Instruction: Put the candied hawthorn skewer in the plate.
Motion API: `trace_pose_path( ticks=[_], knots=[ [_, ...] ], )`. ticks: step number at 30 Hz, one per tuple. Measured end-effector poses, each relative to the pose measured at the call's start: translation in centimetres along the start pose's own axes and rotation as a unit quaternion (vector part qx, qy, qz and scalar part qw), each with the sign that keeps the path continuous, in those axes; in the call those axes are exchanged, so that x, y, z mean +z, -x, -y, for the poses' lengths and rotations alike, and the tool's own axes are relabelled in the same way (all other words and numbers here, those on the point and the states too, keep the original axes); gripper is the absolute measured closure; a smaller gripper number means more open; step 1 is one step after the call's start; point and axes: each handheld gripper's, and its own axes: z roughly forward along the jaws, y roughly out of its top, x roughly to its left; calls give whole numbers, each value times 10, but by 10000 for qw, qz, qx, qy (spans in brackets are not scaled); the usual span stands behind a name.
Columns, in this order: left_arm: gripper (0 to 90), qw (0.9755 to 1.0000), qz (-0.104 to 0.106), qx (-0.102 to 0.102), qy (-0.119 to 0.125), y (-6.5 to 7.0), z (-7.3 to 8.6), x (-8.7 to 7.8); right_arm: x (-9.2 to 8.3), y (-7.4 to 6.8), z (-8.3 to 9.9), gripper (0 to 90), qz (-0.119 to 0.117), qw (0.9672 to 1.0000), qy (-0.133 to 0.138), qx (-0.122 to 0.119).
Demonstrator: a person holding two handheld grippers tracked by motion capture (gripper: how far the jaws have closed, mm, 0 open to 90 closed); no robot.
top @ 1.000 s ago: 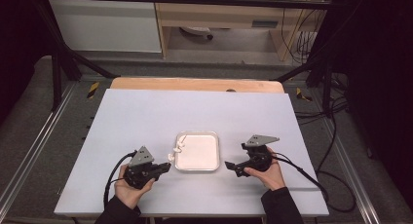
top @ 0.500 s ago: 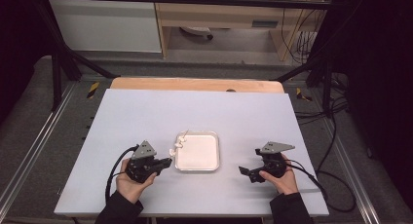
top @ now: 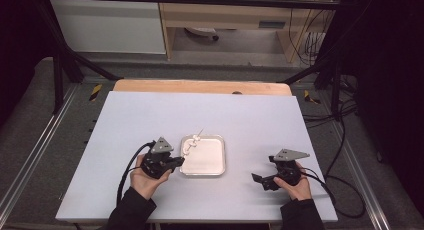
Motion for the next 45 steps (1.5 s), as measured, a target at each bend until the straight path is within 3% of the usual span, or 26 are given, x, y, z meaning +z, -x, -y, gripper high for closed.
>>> trace_pose_path(
  ticks=[14,23,35,45],
  knots=[
    [885,9994,-142,-37,-324,-3,-13,31,-3,2,3,4,44,10000,12,-34],
    [885,9971,-294,124,-698,1,-11,49,-4,2,3,4,11,10000,34,23],
    [884,9933,-385,246,-1058,7,-8,59,-3,2,3,4,-5,10000,12,35],
    [868,9932,-344,238,-1087,6,-9,60,-3,3,3,4,-4,10000,26,22]
  ],
)
